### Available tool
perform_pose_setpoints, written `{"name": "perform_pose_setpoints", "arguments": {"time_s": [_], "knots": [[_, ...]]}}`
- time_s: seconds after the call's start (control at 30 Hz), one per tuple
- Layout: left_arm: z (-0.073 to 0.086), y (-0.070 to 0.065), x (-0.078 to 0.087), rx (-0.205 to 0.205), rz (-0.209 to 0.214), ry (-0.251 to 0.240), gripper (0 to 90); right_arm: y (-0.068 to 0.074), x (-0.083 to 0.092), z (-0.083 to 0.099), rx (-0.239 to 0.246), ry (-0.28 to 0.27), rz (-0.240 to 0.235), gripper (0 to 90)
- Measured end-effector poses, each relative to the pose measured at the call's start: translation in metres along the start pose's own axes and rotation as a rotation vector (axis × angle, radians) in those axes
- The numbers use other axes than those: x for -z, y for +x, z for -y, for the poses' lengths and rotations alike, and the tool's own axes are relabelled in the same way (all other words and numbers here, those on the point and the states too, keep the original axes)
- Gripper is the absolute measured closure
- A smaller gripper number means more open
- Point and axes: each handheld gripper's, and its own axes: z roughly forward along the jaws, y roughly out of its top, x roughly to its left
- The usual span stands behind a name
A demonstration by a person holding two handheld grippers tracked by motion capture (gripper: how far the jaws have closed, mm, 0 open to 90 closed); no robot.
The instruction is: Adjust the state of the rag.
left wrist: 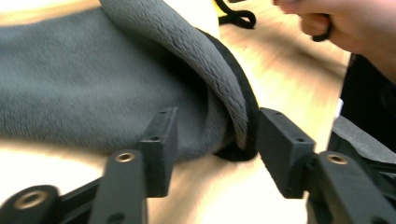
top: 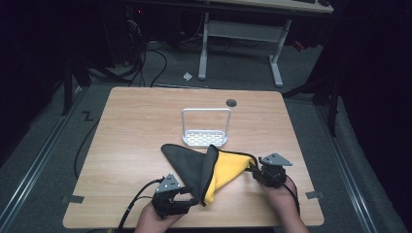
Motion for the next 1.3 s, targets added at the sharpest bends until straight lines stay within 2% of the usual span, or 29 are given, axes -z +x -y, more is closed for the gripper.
{"name": "perform_pose_setpoints", "arguments": {"time_s": [0.03,0.07,0.1,0.13,0.17,0.2,0.23,0.27,0.37,0.43,0.5,0.53,0.6,0.67,0.7,0.73,0.77,0.83,0.87,0.9,0.93,1.07,1.1,1.13,1.17,1.2,1.23,1.27,1.3], "knots": [[-0.002,0.000,-0.003,-0.005,-0.006,-0.002,56.0,0.007,0.008,-0.001,0.012,-0.027,-0.008,53.4],[-0.004,0.001,-0.006,-0.009,-0.019,-0.003,56.0,0.007,0.008,-0.001,0.012,-0.027,-0.008,53.4],[-0.010,0.000,-0.017,-0.025,-0.024,0.005,62.4,0.015,0.017,-0.001,0.036,-0.048,-0.021,53.2],[-0.010,0.000,-0.017,-0.025,-0.024,0.005,65.0,0.020,0.021,-0.002,0.045,-0.056,-0.026,53.1],[-0.017,-0.005,-0.033,-0.050,-0.012,0.034,67.1,0.025,0.025,-0.002,0.059,-0.065,-0.031,53.0],[-0.021,-0.008,-0.041,-0.070,-0.010,0.053,67.8,0.029,0.029,-0.002,0.067,-0.073,-0.037,52.9],[-0.021,-0.008,-0.041,-0.070,-0.010,0.053,67.8,0.033,0.034,-0.003,0.079,-0.083,-0.041,52.7],[-0.024,-0.012,-0.050,-0.083,-0.002,0.067,67.6,0.036,0.038,-0.003,0.085,-0.093,-0.044,52.5],[-0.032,-0.022,-0.075,-0.113,0.032,0.111,65.6,0.044,0.045,-0.008,0.090,-0.119,-0.068,51.9],[-0.033,-0.027,-0.084,-0.124,0.054,0.126,63.1,0.047,0.046,-0.009,0.094,-0.125,-0.075,51.5],[-0.033,-0.027,-0.079,-0.120,0.066,0.112,57.7,0.051,0.044,-0.011,0.103,-0.124,-0.086,51.3],[-0.033,-0.025,-0.073,-0.114,0.063,0.100,53.5,0.054,0.039,-0.013,0.109,-0.119,-0.095,51.1],[-0.029,-0.017,-0.056,-0.094,0.048,0.070,52.2,0.056,0.036,-0.014,0.107,-0.115,-0.104,51.1],[-0.024,-0.007,-0.037,-0.100,0.002,0.048,49.4,0.061,0.024,-0.019,0.113,-0.107,-0.130,51.0],[-0.021,-0.001,-0.029,-0.102,-0.030,0.045,49.4,0.061,0.024,-0.019,0.113,-0.107,-0.130,51.0],[-0.017,0.006,-0.021,-0.093,-0.059,0.043,48.0,0.064,0.016,-0.027,0.120,-0.111,-0.145,51.1],[-0.014,0.013,-0.015,-0.078,-0.086,0.037,48.0,0.064,0.016,-0.027,0.120,-0.111,-0.145,51.1],[-0.007,0.026,-0.006,-0.040,-0.127,0.024,46.0,0.066,0.001,-0.038,0.103,-0.109,-0.165,51.2],[-0.003,0.031,-0.004,-0.027,-0.149,0.029,45.0,0.067,-0.003,-0.041,0.102,-0.103,-0.167,51.2],[-0.001,0.036,-0.004,-0.014,-0.162,0.049,45.0,0.067,-0.003,-0.041,0.102,-0.103,-0.167,51.2],[0.001,0.039,-0.006,-0.007,-0.167,0.067,42.8,0.070,-0.011,-0.045,0.102,-0.101,-0.181,51.2],[-0.003,0.042,-0.014,-0.023,-0.191,0.075,42.0,0.074,-0.025,-0.048,0.111,-0.072,-0.176,53.0],[-0.006,0.043,-0.017,-0.025,-0.193,0.078,42.3,0.074,-0.034,-0.046,0.113,-0.028,-0.174,69.4],[-0.008,0.044,-0.021,-0.022,-0.197,0.086,43.4,0.075,-0.036,-0.044,0.131,-0.017,-0.157,82.3],[-0.010,0.044,-0.023,-0.024,-0.210,0.099,43.4,0.075,-0.036,-0.044,0.131,-0.017,-0.157,82.3],[-0.012,0.044,-0.025,-0.022,-0.230,0.107,52.0,0.074,-0.031,-0.041,0.163,-0.021,-0.136,86.2],[-0.015,0.045,-0.027,-0.019,-0.244,0.112,56.1,0.074,-0.031,-0.041,0.163,-0.021,-0.136,86.2],[-0.016,0.045,-0.028,-0.023,-0.260,0.115,56.1,0.072,-0.026,-0.039,0.162,-0.030,-0.120,86.5],[-0.017,0.044,-0.030,-0.036,-0.280,0.120,62.1,0.069,-0.020,-0.038,0.159,-0.042,-0.107,86.6]]}}
